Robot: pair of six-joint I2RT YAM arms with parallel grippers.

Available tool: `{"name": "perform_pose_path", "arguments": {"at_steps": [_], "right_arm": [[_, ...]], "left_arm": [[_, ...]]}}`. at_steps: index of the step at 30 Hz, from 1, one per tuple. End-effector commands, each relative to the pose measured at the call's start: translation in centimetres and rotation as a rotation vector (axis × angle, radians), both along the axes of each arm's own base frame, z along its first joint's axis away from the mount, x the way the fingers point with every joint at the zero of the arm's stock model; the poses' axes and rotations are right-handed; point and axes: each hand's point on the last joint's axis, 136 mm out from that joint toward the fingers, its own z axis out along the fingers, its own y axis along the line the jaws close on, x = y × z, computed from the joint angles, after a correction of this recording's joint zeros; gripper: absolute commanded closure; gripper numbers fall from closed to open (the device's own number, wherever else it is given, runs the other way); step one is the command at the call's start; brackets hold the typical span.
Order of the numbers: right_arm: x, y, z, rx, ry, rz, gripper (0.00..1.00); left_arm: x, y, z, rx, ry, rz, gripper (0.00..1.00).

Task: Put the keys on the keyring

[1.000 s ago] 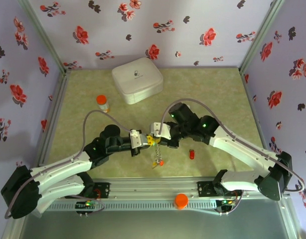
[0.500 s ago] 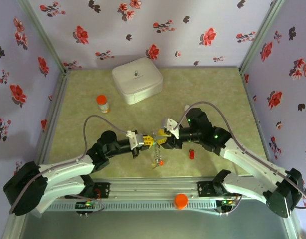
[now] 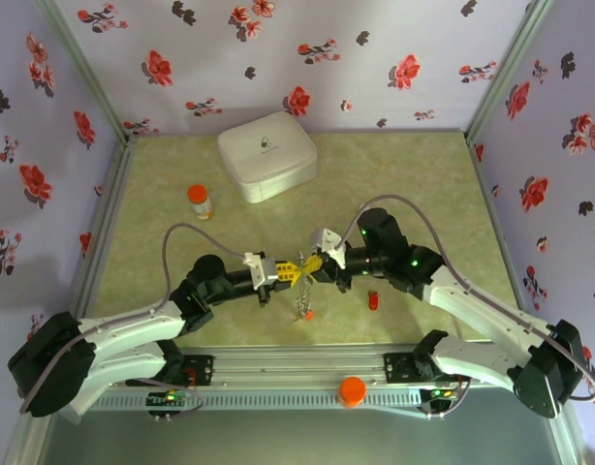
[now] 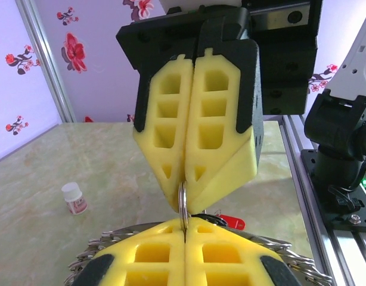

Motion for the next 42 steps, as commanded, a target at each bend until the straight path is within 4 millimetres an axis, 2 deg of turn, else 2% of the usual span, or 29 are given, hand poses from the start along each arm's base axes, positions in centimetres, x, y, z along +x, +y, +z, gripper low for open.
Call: {"name": "perform_pose_path", "arguments": {"at_steps": [1, 3, 10, 19, 27, 35, 37, 40, 42], "right_arm": [[-0.1, 0.3, 0.7, 0.018, -0.003, 0.022, 1.0], [0.0, 0.2, 0.6, -0.007, -0.009, 0.02, 1.0], [0.1, -0.6, -1.3, -0.231, -0.09, 0.064, 1.0], [-0.1, 0.6, -0.3, -0.226, -0.144, 0.113, 1.0], [-0.2, 0.7, -0.2, -0.226, -0.157, 0.117, 1.0], [-0.4, 1.0, -0.7, -0.244, -0.157, 0.125, 1.0], [-0.4, 0.9, -1.0, -0.261, -0.158, 0.128, 1.0], [-0.6, 0.7, -0.6, -0.247, -0.155, 0.125, 0.91], [-0.7, 0.6, 0.6, -0.172, -0.123, 0.111, 0.82]], "left_arm": [[-0.1, -0.2, 1.6, -0.036, -0.045, -0.007, 0.85], [-0.1, -0.3, 1.2, 0.001, -0.046, -0.008, 0.79], [-0.3, -0.3, -0.4, 0.184, -0.046, -0.038, 0.8], [0.0, -0.6, -1.3, 0.27, -0.062, -0.052, 0.81], [0.1, -0.5, -1.7, 0.292, -0.06, -0.044, 0.8], [0.0, -0.7, -0.8, 0.258, -0.061, -0.048, 0.86], [-0.1, -0.7, -0.6, 0.246, -0.066, -0.05, 0.9], [-0.2, -0.6, -0.2, 0.223, -0.078, -0.053, 0.98], [-0.3, -0.6, -0.1, 0.199, -0.083, -0.048, 1.0]]}}
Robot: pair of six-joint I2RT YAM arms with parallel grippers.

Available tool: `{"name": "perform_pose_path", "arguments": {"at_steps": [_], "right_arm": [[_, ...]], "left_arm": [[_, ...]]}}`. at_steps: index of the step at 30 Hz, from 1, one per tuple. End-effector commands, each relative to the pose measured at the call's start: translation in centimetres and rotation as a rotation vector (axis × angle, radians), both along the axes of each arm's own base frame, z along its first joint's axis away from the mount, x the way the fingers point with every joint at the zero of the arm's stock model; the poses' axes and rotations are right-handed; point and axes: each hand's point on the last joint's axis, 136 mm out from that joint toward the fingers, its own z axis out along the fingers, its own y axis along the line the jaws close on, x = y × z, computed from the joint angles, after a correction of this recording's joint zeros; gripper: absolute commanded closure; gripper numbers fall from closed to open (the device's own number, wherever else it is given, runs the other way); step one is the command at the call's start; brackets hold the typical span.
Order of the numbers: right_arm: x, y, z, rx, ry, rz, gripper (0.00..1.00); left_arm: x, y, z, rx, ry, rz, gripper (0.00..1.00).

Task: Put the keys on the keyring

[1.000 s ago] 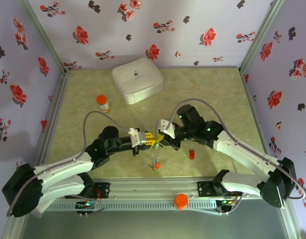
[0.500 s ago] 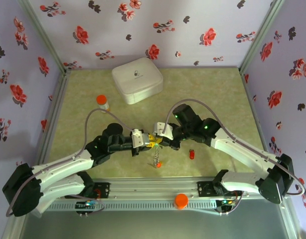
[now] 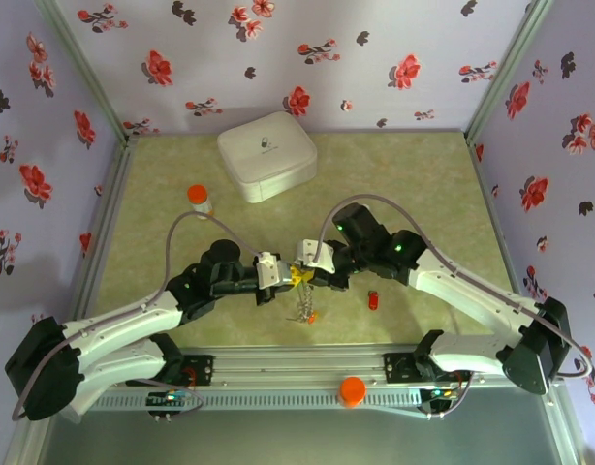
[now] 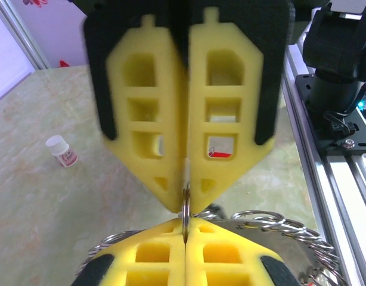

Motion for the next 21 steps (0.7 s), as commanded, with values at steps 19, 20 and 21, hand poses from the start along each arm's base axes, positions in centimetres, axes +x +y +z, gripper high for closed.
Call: {"name": "perform_pose_path", "arguments": {"at_steps": [19, 20, 21], "right_arm": [[-0.1, -0.6, 1.0, 0.195, 0.11, -0.074, 0.69], [-0.2, -0.4, 1.2, 0.206, 0.111, -0.069, 0.69], [-0.1, -0.3, 1.3, 0.217, 0.11, -0.065, 0.69]], "left_arm": [[-0.4, 0.0, 2.8, -0.222, -0.056, 0.003, 1.0], [-0.4, 0.0, 2.7, -0.223, -0.055, 0.004, 1.0], [-0.4, 0.0, 2.8, -0.225, -0.056, 0.005, 1.0]]}}
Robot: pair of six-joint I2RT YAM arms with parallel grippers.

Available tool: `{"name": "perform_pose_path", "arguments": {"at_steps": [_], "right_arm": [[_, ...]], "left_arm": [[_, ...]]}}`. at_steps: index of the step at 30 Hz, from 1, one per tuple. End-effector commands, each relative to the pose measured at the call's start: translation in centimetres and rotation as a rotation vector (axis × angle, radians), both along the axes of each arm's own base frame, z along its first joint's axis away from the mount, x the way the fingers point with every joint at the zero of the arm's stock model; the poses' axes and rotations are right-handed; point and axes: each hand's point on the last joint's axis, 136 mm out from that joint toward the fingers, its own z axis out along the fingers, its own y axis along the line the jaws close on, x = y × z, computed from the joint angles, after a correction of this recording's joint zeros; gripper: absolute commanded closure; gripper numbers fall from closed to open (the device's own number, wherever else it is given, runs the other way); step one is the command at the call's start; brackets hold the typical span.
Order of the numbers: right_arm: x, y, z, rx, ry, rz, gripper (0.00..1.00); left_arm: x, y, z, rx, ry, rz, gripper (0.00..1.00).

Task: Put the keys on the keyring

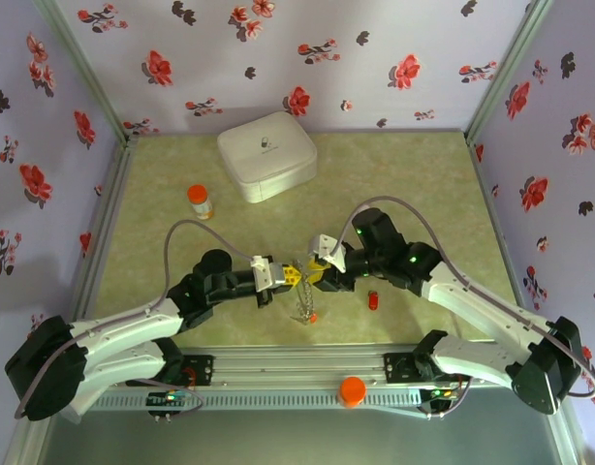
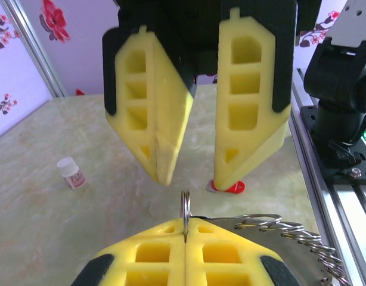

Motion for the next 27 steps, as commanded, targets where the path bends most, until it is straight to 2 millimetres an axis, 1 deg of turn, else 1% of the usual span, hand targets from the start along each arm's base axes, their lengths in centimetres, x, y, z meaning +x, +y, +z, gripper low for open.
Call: {"name": "perform_pose_path", "arguments": {"at_steps": [1, 4, 7, 10, 12, 13, 15, 20, 21, 24, 27], "right_arm": [[-0.2, 0.9, 0.9, 0.063, 0.012, 0.022, 0.7], [0.0, 1.1, 0.5, 0.052, 0.006, 0.017, 0.71], [0.1, 1.4, 0.6, 0.051, 0.001, 0.025, 0.75], [0.1, 1.5, 0.7, 0.052, -0.004, 0.03, 0.82], [0.1, 1.5, 0.9, 0.053, -0.009, 0.034, 0.89], [0.1, 1.5, 1.0, 0.053, -0.014, 0.037, 0.93], [0.0, 1.4, 1.2, 0.04, -0.026, 0.043, 1.0], [-0.1, 0.6, 0.6, -0.066, -0.068, 0.055, 1.0], [0.0, 0.4, 0.4, -0.093, -0.076, 0.057, 1.0], [-0.2, 0.2, -0.1, -0.169, -0.104, 0.081, 1.0], [-0.2, 0.4, -0.1, -0.211, -0.123, 0.103, 1.0]], "left_arm": [[-0.2, -0.2, 2.1, -0.085, -0.04, -0.011, 1.0], [-0.2, -0.3, 2.3, -0.092, -0.04, -0.01, 1.0], [-0.1, -0.3, 2.3, -0.097, -0.041, -0.011, 1.0], [-0.1, -0.3, 2.5, -0.106, -0.047, -0.01, 1.0], [0.0, -0.2, 2.5, -0.105, -0.046, -0.002, 1.0], [0.1, -0.2, 2.4, -0.104, -0.045, 0.006, 0.93], [0.3, 0.0, 2.0, -0.094, -0.045, 0.022, 0.89], [0.5, 0.6, 0.9, -0.022, -0.042, 0.054, 0.78], [0.7, 0.7, 0.8, -0.003, -0.04, 0.064, 0.77], [0.9, 0.9, 0.5, 0.055, -0.034, 0.073, 0.77], [0.8, 0.8, 0.3, 0.085, -0.029, 0.063, 0.77]]}}
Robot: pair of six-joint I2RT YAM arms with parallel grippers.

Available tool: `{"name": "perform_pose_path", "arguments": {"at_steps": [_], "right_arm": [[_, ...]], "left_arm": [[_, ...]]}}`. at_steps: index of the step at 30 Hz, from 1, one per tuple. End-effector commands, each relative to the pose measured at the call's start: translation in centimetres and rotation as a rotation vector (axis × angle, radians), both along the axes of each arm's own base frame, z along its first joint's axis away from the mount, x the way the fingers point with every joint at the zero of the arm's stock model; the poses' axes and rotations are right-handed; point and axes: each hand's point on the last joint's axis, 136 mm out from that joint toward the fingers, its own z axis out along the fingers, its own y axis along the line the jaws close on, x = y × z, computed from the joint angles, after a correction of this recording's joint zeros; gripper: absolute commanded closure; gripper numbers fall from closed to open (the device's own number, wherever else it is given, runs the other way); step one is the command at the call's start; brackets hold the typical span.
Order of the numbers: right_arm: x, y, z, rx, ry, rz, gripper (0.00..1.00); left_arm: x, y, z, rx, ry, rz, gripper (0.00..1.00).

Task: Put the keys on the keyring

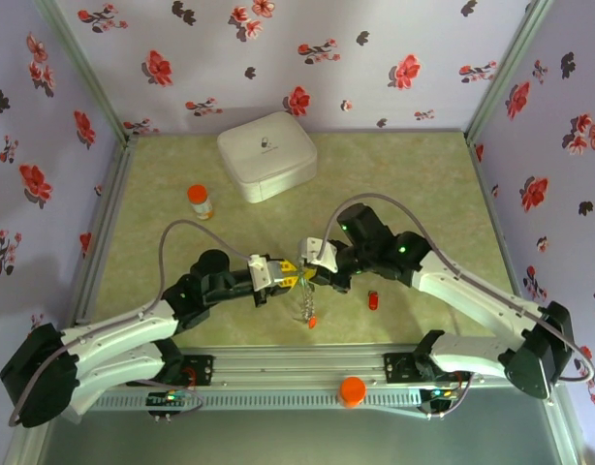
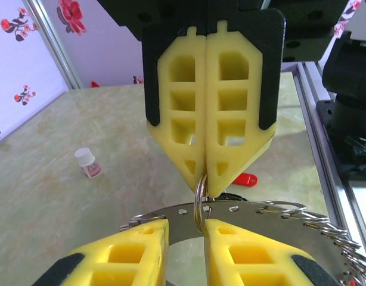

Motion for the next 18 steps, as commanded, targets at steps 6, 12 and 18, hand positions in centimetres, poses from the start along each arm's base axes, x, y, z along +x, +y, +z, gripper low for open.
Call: {"name": "perform_pose_path", "arguments": {"at_steps": [6, 12, 18], "right_arm": [[-0.1, 0.6, 0.2, -0.117, -0.086, 0.068, 1.0], [-0.2, 1.1, 0.2, -0.129, -0.088, 0.088, 1.0], [0.8, 0.3, 1.0, 0.006, -0.018, -0.009, 0.76]], "left_arm": [[0.1, -0.5, 0.8, 0.034, -0.024, -0.019, 0.79], [0.1, -0.7, 1.4, 0.017, -0.039, -0.028, 0.88], [-0.1, -0.3, 1.9, -0.025, -0.071, -0.018, 1.0]]}}
